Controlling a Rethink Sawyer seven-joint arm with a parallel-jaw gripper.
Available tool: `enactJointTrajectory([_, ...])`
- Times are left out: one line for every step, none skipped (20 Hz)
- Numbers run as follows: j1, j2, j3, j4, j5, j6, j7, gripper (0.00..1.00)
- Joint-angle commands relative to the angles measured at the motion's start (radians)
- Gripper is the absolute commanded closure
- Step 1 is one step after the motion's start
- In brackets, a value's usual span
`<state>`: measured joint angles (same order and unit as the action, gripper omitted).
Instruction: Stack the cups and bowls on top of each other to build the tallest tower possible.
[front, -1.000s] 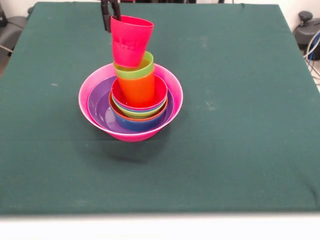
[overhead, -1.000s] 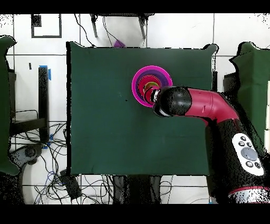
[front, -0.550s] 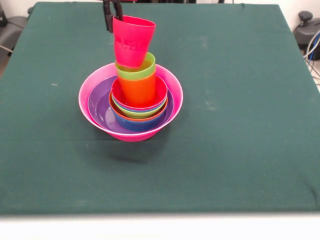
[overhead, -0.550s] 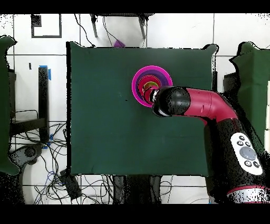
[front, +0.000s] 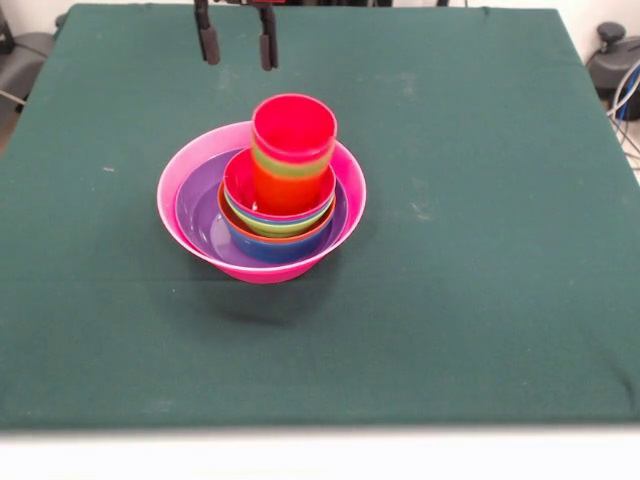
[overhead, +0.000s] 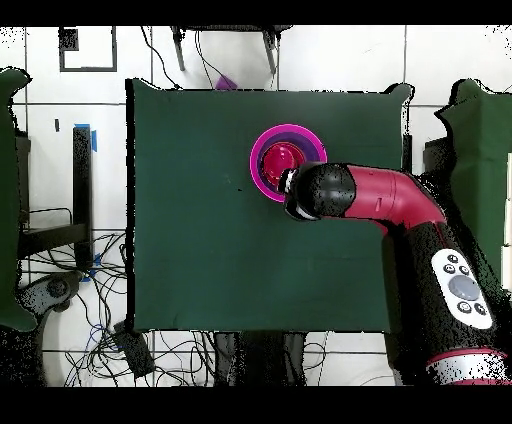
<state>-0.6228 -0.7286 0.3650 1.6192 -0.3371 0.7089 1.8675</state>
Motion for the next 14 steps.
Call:
enactJointTrajectory([0.033, 0.056, -0.027, -0.026, 0.005, -0.027, 0.094, 0.00])
enactJointTrajectory([0.032, 0.055, -0.026, -0.023, 0.004, -0.025, 0.090, 0.00])
enactJointTrajectory([0.031, 0.056, -0.027, -0.023, 0.002, -0.027, 0.089, 0.00])
enactJointTrajectory([0.030, 0.058, -0.028, -0.026, 0.002, -0.023, 0.088, 0.00])
enactJointTrajectory([0.031, 0.061, -0.030, -0.023, -0.001, -0.028, 0.089, 0.00])
enactJointTrajectory([0.030, 0.060, -0.031, -0.020, -0.005, -0.031, 0.088, 0.00])
enactJointTrajectory([0.031, 0.057, -0.038, -0.013, -0.006, -0.028, 0.094, 0.00])
enactJointTrajectory([0.033, 0.058, -0.043, -0.013, -0.008, -0.017, 0.093, 0.00])
enactJointTrajectory([0.033, 0.053, -0.048, -0.003, -0.010, -0.010, 0.094, 0.00])
enactJointTrajectory([0.033, 0.048, -0.054, 0.007, -0.011, -0.002, 0.095, 0.00])
enactJointTrajectory([0.030, 0.041, -0.058, 0.017, -0.015, 0.006, 0.086, 0.00])
enactJointTrajectory([0.026, 0.034, -0.061, 0.034, -0.016, 0.006, 0.083, 0.00])
enactJointTrajectory([0.019, 0.026, -0.063, 0.051, -0.018, 0.006, 0.075, 0.00])
enactJointTrajectory([0.012, 0.019, -0.067, 0.070, -0.027, -0.001, 0.062, 0.00])
